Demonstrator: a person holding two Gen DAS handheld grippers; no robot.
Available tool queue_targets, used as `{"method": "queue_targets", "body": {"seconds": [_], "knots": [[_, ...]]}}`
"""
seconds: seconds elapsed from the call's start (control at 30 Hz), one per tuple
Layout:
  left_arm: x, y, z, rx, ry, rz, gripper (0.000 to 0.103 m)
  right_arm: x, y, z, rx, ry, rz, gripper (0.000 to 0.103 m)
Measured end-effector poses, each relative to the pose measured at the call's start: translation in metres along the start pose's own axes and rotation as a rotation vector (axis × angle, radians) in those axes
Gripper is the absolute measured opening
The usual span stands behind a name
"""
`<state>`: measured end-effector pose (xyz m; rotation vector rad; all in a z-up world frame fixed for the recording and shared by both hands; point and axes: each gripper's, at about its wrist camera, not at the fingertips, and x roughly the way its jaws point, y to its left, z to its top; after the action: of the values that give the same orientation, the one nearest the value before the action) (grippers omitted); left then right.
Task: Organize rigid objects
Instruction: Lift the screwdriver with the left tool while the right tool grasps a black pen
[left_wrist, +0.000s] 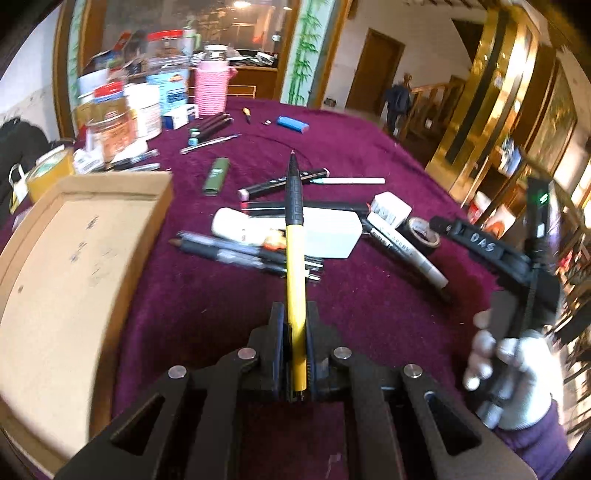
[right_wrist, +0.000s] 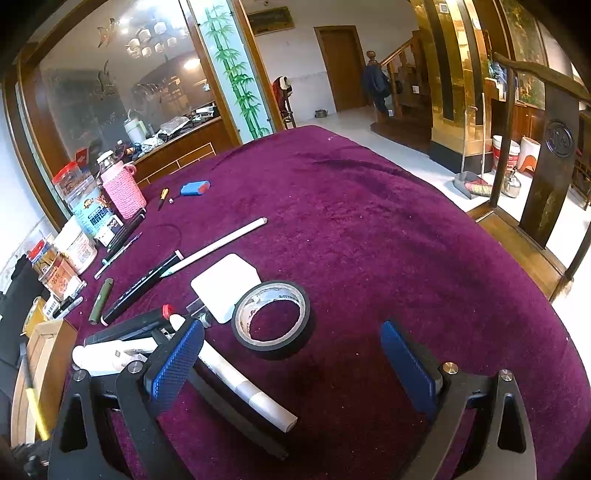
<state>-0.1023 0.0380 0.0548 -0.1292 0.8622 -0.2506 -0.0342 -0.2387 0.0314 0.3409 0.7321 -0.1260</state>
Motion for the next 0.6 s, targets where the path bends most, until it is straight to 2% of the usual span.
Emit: {"method": "queue_targets", "body": {"seconds": [0.23, 0.33, 0.43, 0.5, 0.53, 0.6], "knots": [[-0.038, 0.029, -0.012, -0.063, -0.031, -0.027, 0.010, -0.009, 0.000, 0.002, -0.010, -0.027, 0.028, 0.098], [-0.047, 0.035, -0.017, -0.052, -0.047, -0.017, 0.010, -0.027, 0.007, 0.002, -0.102, -0.053, 0.060, 0.098], [-0.051, 0.041, -0.021, -0.065, -0.055, -0.030, 0.010, -0.039, 0.021, 0.001, -0.245, -0.038, 0.109, 0.096], [-0.049, 0.045, -0.022, -0.078, -0.053, -0.039, 0.010, -0.042, 0.031, 0.000, -0.325, -0.017, 0.136, 0.079], [-0.049, 0.046, -0.022, -0.083, -0.051, -0.041, 0.010, -0.040, 0.035, -0.001, -0.356, 0.002, 0.151, 0.074], [-0.048, 0.047, -0.023, -0.091, -0.046, -0.048, 0.010, -0.033, 0.045, -0.005, -0.417, 0.050, 0.176, 0.058]]}}
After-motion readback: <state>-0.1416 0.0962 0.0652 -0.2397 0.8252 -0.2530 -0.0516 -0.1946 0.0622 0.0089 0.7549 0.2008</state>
